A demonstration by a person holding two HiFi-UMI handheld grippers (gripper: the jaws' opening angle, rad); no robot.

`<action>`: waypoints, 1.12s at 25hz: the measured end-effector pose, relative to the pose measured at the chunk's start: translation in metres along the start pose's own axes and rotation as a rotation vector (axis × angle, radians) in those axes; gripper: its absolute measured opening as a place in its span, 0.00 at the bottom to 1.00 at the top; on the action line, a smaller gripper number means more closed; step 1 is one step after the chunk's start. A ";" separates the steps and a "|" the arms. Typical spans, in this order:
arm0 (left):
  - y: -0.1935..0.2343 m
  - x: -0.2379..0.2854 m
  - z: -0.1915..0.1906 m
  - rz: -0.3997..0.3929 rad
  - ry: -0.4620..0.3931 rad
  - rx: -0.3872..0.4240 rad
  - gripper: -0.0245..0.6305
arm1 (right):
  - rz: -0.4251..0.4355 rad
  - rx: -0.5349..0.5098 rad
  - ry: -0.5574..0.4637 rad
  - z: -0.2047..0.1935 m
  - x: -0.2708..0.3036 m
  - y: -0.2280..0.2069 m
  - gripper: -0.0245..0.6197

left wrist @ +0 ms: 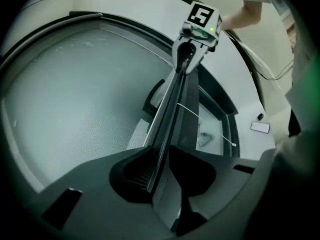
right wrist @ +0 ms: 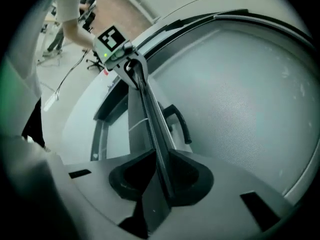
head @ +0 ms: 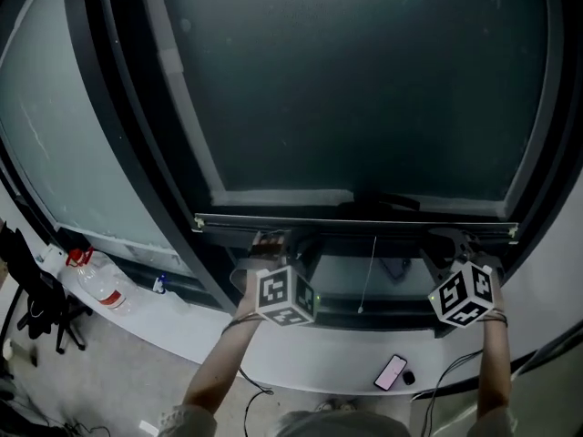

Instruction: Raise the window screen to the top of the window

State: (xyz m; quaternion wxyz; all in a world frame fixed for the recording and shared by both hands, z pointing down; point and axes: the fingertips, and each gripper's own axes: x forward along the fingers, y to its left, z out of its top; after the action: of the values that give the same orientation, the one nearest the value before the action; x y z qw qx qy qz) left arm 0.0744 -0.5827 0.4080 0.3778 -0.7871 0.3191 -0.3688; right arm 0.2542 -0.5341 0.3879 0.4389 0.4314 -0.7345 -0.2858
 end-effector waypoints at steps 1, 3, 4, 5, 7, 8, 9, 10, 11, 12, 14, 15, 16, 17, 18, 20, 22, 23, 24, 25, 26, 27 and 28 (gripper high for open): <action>0.001 0.001 -0.003 -0.024 0.015 0.027 0.19 | 0.010 -0.042 0.047 -0.005 0.003 -0.003 0.15; 0.002 0.003 -0.009 -0.074 0.050 0.065 0.19 | 0.065 -0.113 0.130 -0.012 0.008 -0.001 0.15; 0.002 0.003 -0.011 -0.097 0.071 0.076 0.19 | 0.091 -0.141 0.158 -0.014 0.009 0.002 0.15; 0.002 0.003 -0.014 -0.114 0.091 0.083 0.19 | 0.107 -0.163 0.179 -0.016 0.010 0.005 0.15; 0.004 0.004 -0.022 -0.127 0.134 0.092 0.19 | 0.113 -0.201 0.208 -0.020 0.014 0.006 0.12; 0.005 0.006 -0.027 -0.125 0.151 0.096 0.19 | 0.108 -0.214 0.218 -0.021 0.016 0.004 0.12; 0.005 0.008 -0.030 -0.124 0.163 0.104 0.18 | 0.103 -0.221 0.224 -0.022 0.018 0.003 0.12; 0.004 0.008 -0.032 -0.119 0.173 0.118 0.16 | 0.100 -0.225 0.230 -0.023 0.019 0.003 0.12; 0.004 0.009 -0.034 -0.109 0.183 0.139 0.12 | 0.102 -0.227 0.234 -0.025 0.020 0.003 0.12; 0.005 0.010 -0.035 -0.098 0.193 0.165 0.10 | 0.109 -0.230 0.239 -0.026 0.021 0.003 0.12; 0.006 0.010 -0.036 -0.088 0.206 0.193 0.09 | 0.125 -0.244 0.251 -0.027 0.024 0.005 0.11; 0.006 0.010 -0.035 -0.089 0.209 0.191 0.09 | 0.130 -0.252 0.256 -0.027 0.025 0.005 0.09; 0.006 0.010 -0.035 -0.093 0.209 0.186 0.09 | 0.133 -0.258 0.261 -0.028 0.026 0.005 0.08; 0.006 0.010 -0.035 -0.098 0.207 0.181 0.09 | 0.137 -0.260 0.265 -0.028 0.026 0.005 0.08; 0.006 0.010 -0.035 -0.102 0.205 0.179 0.09 | 0.142 -0.260 0.268 -0.028 0.026 0.005 0.08; 0.006 0.010 -0.035 -0.110 0.204 0.175 0.10 | 0.154 -0.258 0.271 -0.028 0.026 0.005 0.08; 0.006 0.011 -0.035 -0.132 0.208 0.172 0.10 | 0.168 -0.253 0.276 -0.028 0.026 0.005 0.08; 0.006 0.012 -0.035 -0.154 0.212 0.177 0.09 | 0.177 -0.248 0.280 -0.028 0.026 0.004 0.08; 0.005 0.013 -0.035 -0.182 0.217 0.185 0.08 | 0.186 -0.243 0.285 -0.028 0.026 0.004 0.08; 0.005 0.013 -0.036 -0.214 0.225 0.196 0.08 | 0.198 -0.238 0.292 -0.028 0.026 0.004 0.08; 0.004 0.013 -0.036 -0.247 0.234 0.210 0.08 | 0.215 -0.234 0.301 -0.027 0.027 0.004 0.08; 0.004 0.013 -0.037 -0.279 0.242 0.224 0.07 | 0.237 -0.230 0.312 -0.027 0.027 0.004 0.08; 0.002 0.013 -0.037 -0.309 0.249 0.232 0.07 | 0.266 -0.226 0.324 -0.027 0.027 0.005 0.08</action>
State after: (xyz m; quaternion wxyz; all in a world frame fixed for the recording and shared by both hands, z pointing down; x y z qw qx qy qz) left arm 0.0500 -0.6072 0.4269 0.3627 -0.7262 0.1944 -0.5507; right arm 0.2696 -0.5570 0.4148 0.6303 0.3193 -0.6683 -0.2327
